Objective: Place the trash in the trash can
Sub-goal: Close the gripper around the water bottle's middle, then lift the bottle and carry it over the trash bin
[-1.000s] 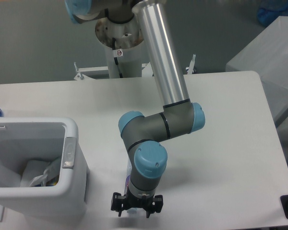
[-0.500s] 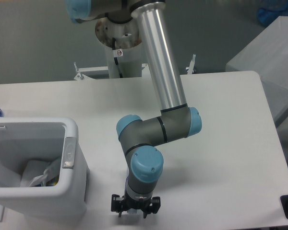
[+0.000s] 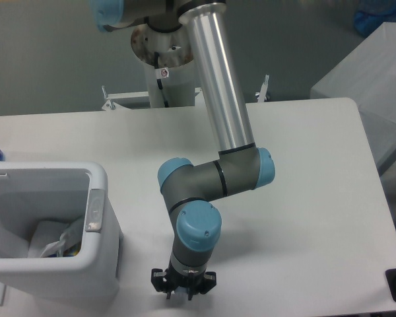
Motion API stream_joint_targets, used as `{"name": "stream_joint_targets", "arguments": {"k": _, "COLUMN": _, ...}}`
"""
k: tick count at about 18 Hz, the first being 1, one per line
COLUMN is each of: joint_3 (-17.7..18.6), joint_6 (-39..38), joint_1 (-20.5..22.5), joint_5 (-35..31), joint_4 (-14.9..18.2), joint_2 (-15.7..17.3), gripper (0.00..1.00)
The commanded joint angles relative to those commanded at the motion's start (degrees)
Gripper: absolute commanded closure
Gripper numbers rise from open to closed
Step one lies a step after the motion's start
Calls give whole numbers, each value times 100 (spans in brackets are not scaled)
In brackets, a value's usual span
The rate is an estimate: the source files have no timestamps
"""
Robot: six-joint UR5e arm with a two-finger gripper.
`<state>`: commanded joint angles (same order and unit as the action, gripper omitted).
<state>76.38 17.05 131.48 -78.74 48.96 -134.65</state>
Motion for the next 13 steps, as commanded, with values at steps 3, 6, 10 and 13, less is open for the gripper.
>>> {"name": "stream_joint_targets", "arguments": {"k": 3, "joint_3": -9, "joint_6": 0, "joint_1": 0, "joint_5": -97, "joint_4": 0, "joint_2": 0, "gripper": 53}}
{"name": "stream_joint_targets", "arguments": {"k": 6, "joint_3": -9, "joint_6": -9, "joint_1": 0, "joint_5": -97, "joint_4": 0, "joint_2": 9, "gripper": 56}}
{"name": "stream_joint_targets", "arguments": {"k": 10, "joint_3": -9, "joint_6": -9, "joint_1": 0, "joint_5": -97, "joint_4": 0, "joint_2": 26, "gripper": 60}}
{"name": "stream_joint_targets", "arguments": {"k": 13, "joint_3": -9, "joint_6": -9, "joint_1": 0, "joint_5": -97, "joint_4": 9, "joint_2": 44, "gripper": 63}}
